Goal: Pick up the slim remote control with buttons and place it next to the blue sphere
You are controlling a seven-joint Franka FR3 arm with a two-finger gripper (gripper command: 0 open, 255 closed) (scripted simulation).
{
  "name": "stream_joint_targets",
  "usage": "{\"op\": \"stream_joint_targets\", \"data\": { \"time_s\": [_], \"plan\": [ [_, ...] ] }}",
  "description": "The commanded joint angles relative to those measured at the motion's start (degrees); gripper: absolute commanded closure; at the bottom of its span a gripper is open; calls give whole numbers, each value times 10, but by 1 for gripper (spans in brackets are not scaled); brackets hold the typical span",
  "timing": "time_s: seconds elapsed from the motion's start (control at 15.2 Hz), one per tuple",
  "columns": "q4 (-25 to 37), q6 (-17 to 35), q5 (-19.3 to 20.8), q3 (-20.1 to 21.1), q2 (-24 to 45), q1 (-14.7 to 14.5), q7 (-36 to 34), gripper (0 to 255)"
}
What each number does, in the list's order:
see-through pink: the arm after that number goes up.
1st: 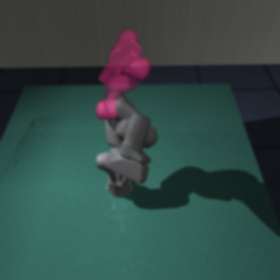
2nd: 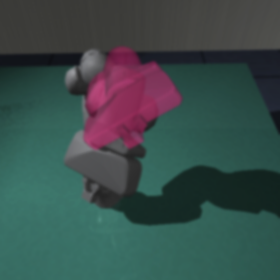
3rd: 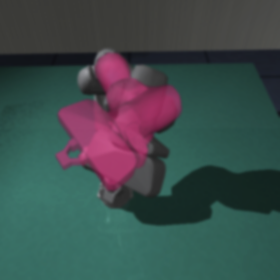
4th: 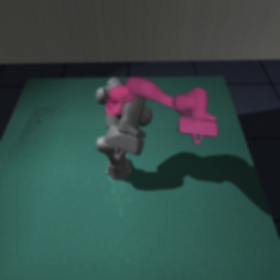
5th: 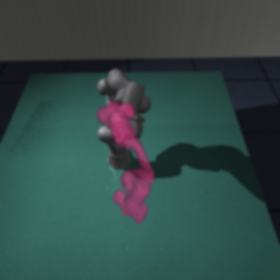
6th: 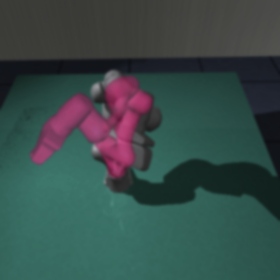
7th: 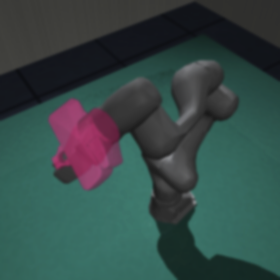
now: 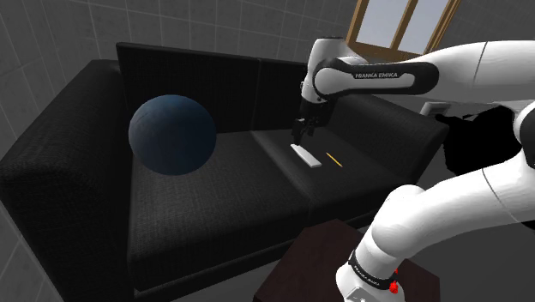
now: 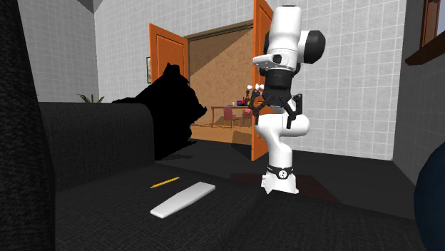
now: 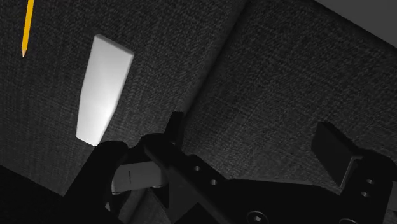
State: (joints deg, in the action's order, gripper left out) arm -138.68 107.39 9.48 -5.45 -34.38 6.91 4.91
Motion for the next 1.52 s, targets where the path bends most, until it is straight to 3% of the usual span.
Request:
{"op": "stream_joint_targets", "data": {
  "time_s": [0.0, 0.66, 1.45],
  "plan": [
    [3, 26, 4, -18, 29, 12, 3, 0],
    [70, 131, -17, -104, 207, 53, 27, 0],
    [192, 203, -124, -170, 427, 106, 92, 0]
  ]
}}
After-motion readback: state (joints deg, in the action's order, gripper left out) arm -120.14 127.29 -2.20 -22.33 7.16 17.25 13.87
